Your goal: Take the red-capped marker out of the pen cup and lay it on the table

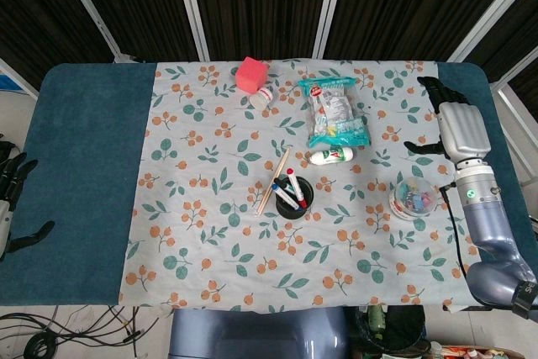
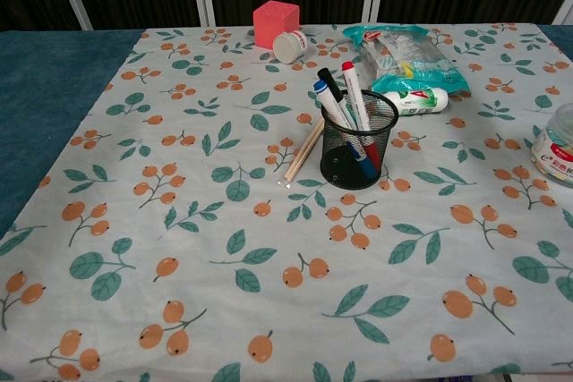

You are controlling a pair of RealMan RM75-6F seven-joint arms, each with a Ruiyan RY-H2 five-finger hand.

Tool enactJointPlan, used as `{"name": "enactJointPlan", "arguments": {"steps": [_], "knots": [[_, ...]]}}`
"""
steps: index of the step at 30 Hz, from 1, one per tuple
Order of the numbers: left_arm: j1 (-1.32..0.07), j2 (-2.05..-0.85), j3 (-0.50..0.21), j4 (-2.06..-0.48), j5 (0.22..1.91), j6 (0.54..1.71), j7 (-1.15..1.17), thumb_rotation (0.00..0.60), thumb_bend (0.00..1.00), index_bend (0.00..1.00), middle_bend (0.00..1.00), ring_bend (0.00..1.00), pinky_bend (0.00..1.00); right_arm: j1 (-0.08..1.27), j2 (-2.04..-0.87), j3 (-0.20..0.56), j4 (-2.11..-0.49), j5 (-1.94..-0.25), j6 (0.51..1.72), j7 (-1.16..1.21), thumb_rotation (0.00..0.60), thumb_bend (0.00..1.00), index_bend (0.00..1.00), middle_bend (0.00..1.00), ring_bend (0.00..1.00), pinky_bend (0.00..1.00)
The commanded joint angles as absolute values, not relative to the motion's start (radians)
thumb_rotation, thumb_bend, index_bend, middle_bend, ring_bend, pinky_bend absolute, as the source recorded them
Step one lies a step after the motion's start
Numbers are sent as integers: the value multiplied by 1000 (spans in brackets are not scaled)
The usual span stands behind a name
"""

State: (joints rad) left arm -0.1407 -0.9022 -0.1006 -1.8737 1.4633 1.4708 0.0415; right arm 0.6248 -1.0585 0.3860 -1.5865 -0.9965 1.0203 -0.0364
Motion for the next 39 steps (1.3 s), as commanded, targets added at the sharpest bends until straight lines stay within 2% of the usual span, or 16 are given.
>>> {"name": "enactJointPlan", "arguments": {"steps": [1, 16, 24, 28, 32, 35, 39], "knots": [[-140, -900, -101, -1874, 1462, 1472, 40, 600, 173, 76, 0, 0, 0, 624, -1056, 384, -1588, -999, 1021, -35, 600, 75, 113, 118, 176, 188], [-139, -895, -101, -1878, 1453, 1471, 38, 600, 173, 76, 0, 0, 0, 636, -1054, 362, -1614, -987, 1002, -59, 600, 75, 113, 119, 175, 187], [-126, -869, -114, -1895, 1448, 1505, 15, 600, 173, 76, 0, 0, 0, 625, -1029, 375, -1672, -961, 1000, -20, 600, 76, 113, 126, 176, 188], [-124, -867, -111, -1893, 1432, 1495, 15, 600, 173, 76, 0, 0, 0, 626, -1004, 385, -1696, -925, 954, 22, 600, 75, 112, 166, 176, 188], [-124, -870, -109, -1897, 1441, 1497, 27, 600, 173, 76, 0, 0, 0, 634, -962, 391, -1730, -881, 857, 84, 600, 75, 113, 167, 178, 188], [-126, -874, -108, -1899, 1444, 1496, 38, 600, 173, 76, 0, 0, 0, 651, -947, 378, -1735, -872, 794, 91, 600, 75, 131, 179, 181, 188], [-129, -879, -105, -1898, 1439, 1486, 48, 600, 173, 76, 0, 0, 0, 669, -959, 372, -1762, -864, 761, 109, 600, 76, 182, 247, 210, 187]]}}
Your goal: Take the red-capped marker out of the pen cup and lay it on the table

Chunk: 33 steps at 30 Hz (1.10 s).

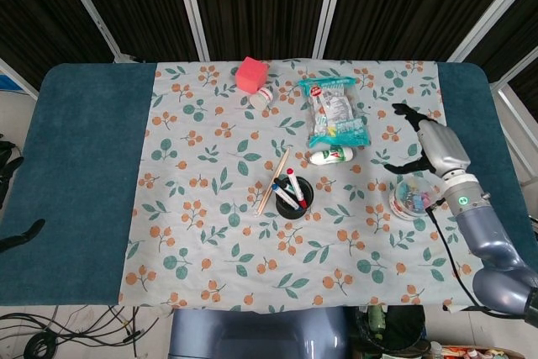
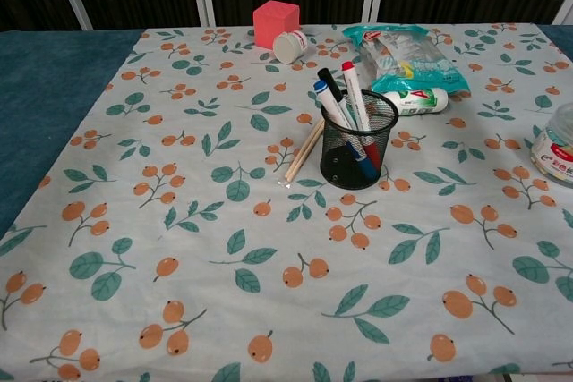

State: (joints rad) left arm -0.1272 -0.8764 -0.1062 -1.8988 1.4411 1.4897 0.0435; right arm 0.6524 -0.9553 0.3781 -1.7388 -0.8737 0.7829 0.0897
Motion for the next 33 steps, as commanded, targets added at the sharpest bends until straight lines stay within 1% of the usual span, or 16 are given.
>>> {"name": "enactJointPlan", "arguments": {"steps": [1, 4, 8, 12, 16, 23, 33], "knots": [[-130, -881, -105, -1897, 1438, 1484, 50, 600, 173, 76, 0, 0, 0, 674, -965, 369, -1767, -866, 754, 109, 600, 75, 202, 260, 217, 187], [-132, -885, -105, -1895, 1435, 1480, 55, 600, 173, 76, 0, 0, 0, 704, -994, 349, -1758, -863, 743, 75, 600, 75, 236, 284, 231, 187], [-133, -886, -107, -1894, 1431, 1480, 54, 600, 173, 76, 0, 0, 0, 747, -1042, 337, -1745, -814, 742, 38, 600, 89, 273, 321, 240, 188], [-134, -886, -109, -1891, 1427, 1477, 49, 600, 173, 76, 0, 0, 0, 813, -1105, 315, -1727, -748, 734, -25, 600, 155, 314, 356, 250, 187], [-136, -888, -105, -1889, 1430, 1470, 50, 600, 173, 76, 0, 0, 0, 878, -1172, 292, -1699, -685, 751, -101, 600, 189, 326, 362, 250, 188], [-137, -883, -110, -1881, 1419, 1467, 26, 600, 173, 76, 0, 0, 0, 973, -1274, 272, -1642, -551, 785, -196, 600, 194, 334, 375, 250, 187], [-138, -878, -115, -1876, 1409, 1463, 4, 600, 173, 76, 0, 0, 0, 1027, -1325, 268, -1606, -463, 782, -228, 600, 253, 383, 414, 254, 187]]}}
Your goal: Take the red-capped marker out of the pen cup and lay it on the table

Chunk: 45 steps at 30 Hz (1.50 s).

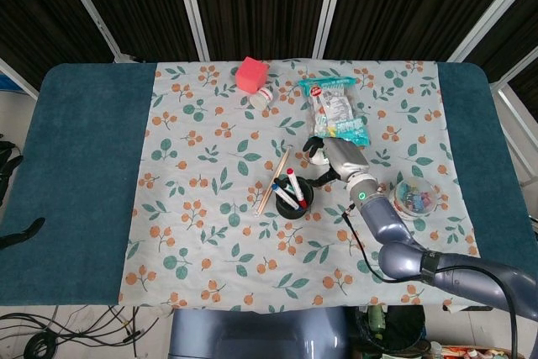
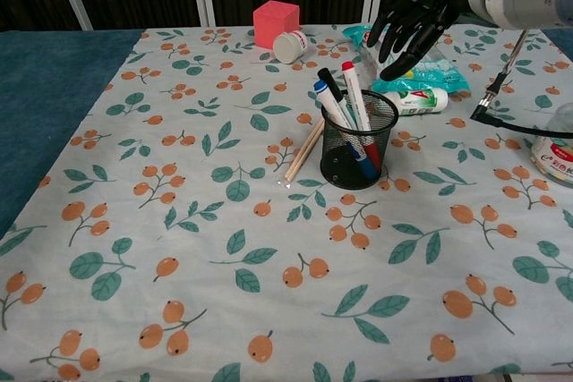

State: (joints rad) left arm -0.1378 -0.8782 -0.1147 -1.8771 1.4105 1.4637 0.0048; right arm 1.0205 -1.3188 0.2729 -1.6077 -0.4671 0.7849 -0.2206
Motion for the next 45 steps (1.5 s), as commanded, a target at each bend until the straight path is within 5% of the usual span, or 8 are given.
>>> {"name": "enactJointPlan", "arguments": {"steps": [1, 45], "knots": [[-138, -878, -115, -1876, 1408, 1462, 4, 600, 173, 76, 0, 0, 0, 1031, -1328, 265, -1606, -461, 780, -232, 600, 254, 389, 422, 255, 187], [-140, -873, -129, -1865, 1370, 1454, -16, 600, 173, 76, 0, 0, 0, 1117, -1365, 252, -1588, -368, 742, -228, 600, 388, 503, 510, 269, 187]]}}
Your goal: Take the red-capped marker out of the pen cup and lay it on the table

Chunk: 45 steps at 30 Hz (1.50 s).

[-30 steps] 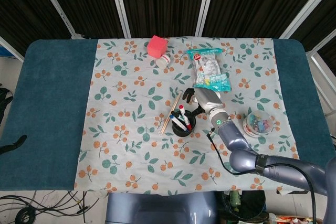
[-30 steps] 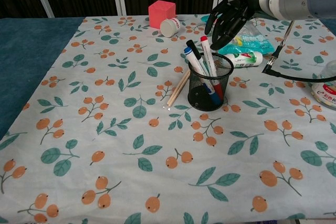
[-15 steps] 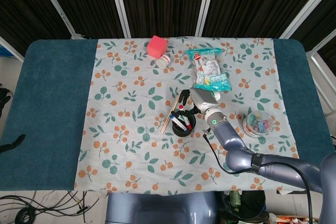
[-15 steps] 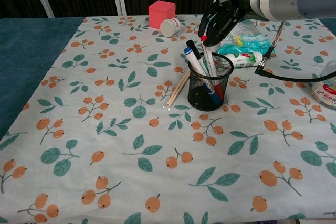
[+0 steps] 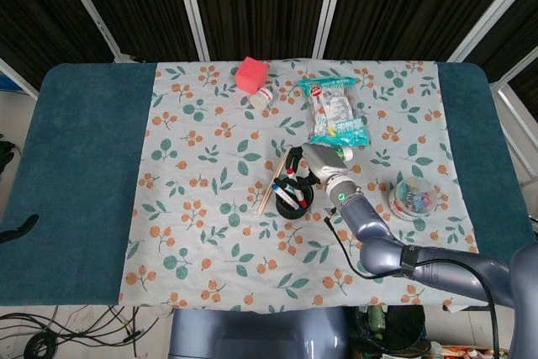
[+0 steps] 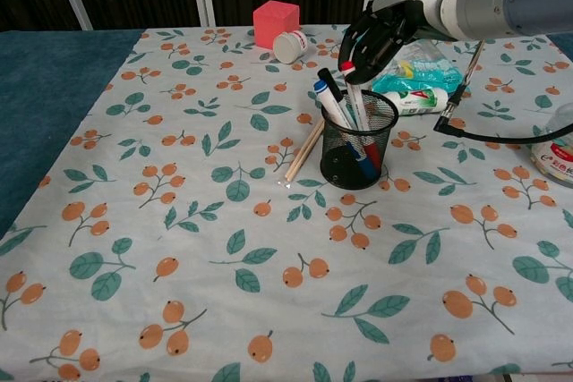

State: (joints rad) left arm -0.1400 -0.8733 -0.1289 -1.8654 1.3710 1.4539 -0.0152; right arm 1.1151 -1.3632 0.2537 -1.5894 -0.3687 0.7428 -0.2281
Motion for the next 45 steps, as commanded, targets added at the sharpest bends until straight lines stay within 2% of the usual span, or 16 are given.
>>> {"name": "enactJointPlan", "arguments": {"steps": [1, 22, 29, 36, 45], "knots": [[-140, -873, -129, -1865, 1370, 1454, -16, 600, 173, 76, 0, 0, 0, 1117, -1366, 250, -1587, -367, 741, -228, 600, 388, 506, 512, 268, 187], [-139, -871, -132, -1863, 1365, 1453, -18, 600, 173, 76, 0, 0, 0, 1120, -1360, 231, -1579, -367, 736, -224, 600, 427, 562, 561, 295, 187], [-139, -871, -134, -1862, 1360, 1454, -19, 600, 173, 76, 0, 0, 0, 1116, -1360, 238, -1579, -381, 741, -209, 600, 462, 613, 604, 333, 187], [-138, -868, -137, -1861, 1356, 1455, -26, 600, 173, 76, 0, 0, 0, 1111, -1351, 246, -1588, -386, 732, -193, 600, 501, 620, 611, 335, 188], [-137, -866, -138, -1861, 1353, 1455, -29, 600, 173, 76, 0, 0, 0, 1098, -1300, 275, -1637, -407, 736, -161, 600, 504, 625, 610, 335, 187]]}}
